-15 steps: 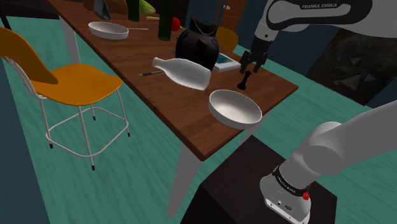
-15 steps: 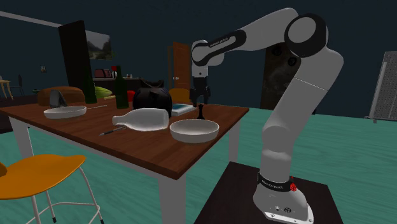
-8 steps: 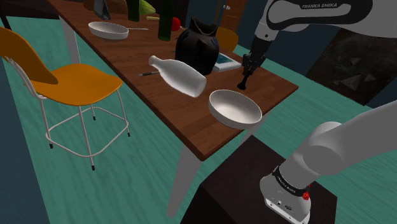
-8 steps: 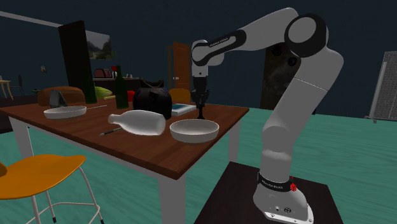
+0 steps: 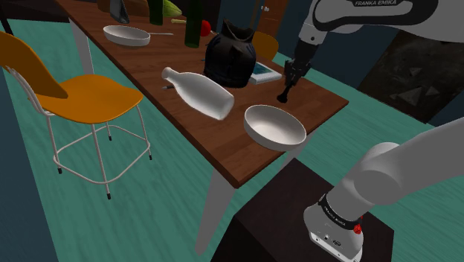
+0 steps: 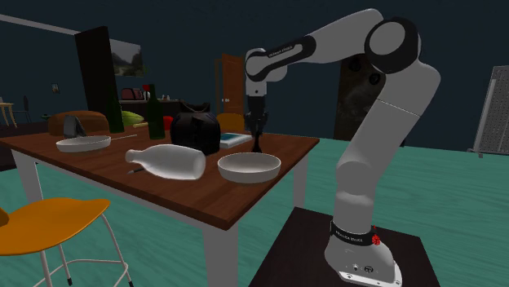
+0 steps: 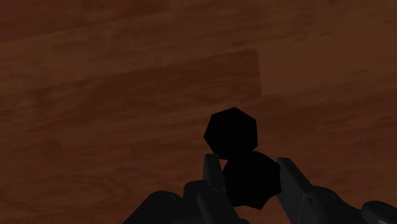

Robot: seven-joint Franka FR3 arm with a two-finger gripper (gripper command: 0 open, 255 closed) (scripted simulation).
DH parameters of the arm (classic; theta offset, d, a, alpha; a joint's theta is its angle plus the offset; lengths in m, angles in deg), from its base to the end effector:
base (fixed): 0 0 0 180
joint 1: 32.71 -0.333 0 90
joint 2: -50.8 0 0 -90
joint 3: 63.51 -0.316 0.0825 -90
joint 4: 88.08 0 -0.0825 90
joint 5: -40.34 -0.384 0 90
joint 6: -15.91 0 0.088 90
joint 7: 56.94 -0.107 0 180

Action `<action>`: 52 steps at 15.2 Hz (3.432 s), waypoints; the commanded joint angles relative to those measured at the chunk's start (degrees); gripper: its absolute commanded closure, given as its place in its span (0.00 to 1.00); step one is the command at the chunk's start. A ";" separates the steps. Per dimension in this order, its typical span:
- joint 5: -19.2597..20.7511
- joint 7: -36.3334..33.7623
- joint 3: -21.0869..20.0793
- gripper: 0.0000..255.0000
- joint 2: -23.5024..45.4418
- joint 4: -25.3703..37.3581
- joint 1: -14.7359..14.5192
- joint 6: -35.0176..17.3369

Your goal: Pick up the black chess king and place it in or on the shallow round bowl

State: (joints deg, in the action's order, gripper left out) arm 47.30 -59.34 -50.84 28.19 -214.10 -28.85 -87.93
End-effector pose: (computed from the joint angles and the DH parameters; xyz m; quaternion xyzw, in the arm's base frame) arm 0.4146 -0.1440 0.5365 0.9897 -0.1419 -0.0019 0.0166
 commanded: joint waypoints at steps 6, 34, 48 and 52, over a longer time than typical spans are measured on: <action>-0.22 0.29 -0.27 1.00 -0.05 5.24 -0.10 5.31; -5.17 -14.44 -12.82 1.00 -9.49 12.63 -4.54 23.09; -12.75 -29.33 -24.97 1.00 -14.22 10.84 -8.28 25.76; -13.02 -29.21 -25.11 1.00 -15.59 6.66 -8.47 22.94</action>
State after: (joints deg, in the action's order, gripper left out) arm 34.37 -88.54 -75.88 12.94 -206.37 -37.27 -64.24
